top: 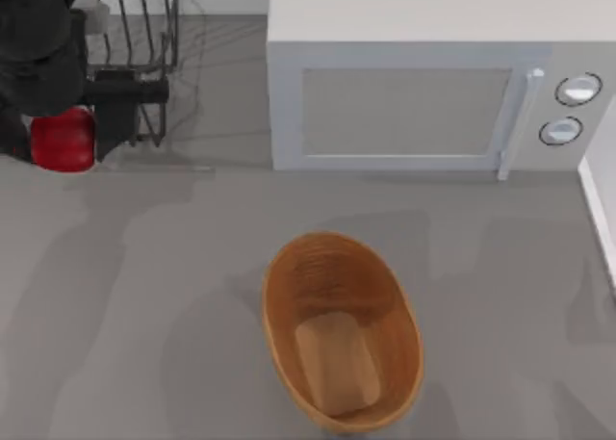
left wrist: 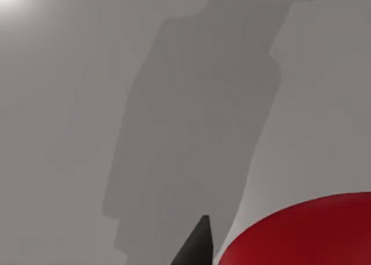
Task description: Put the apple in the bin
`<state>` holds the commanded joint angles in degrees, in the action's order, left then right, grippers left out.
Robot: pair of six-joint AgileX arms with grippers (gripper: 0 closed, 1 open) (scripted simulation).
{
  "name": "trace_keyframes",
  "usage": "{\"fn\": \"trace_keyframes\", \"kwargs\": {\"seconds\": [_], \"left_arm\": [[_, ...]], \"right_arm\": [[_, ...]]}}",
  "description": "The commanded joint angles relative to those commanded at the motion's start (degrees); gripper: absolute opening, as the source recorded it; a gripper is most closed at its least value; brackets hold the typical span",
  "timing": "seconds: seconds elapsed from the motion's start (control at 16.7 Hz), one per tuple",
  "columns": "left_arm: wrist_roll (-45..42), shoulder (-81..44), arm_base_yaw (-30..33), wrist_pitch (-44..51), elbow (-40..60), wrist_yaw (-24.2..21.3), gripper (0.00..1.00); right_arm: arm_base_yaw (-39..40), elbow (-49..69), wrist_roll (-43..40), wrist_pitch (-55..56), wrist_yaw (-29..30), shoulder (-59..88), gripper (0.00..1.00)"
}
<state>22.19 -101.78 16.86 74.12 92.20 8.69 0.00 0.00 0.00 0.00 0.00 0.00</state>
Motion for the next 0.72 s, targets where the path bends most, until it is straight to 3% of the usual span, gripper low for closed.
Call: {"fn": "trace_keyframes", "kwargs": {"seconds": [0.42, 0.72], "left_arm": [[52.94, -4.67, 16.51, 0.84, 2.07, -0.04, 0.00], [82.00, -6.13, 26.26, 1.43, 2.66, -1.72, 0.00]], "right_arm": [[0.00, 0.00, 0.00, 0.00, 0.00, 0.00, 1.00], [0.00, 0.00, 0.00, 0.00, 0.00, 0.00, 1.00]]}}
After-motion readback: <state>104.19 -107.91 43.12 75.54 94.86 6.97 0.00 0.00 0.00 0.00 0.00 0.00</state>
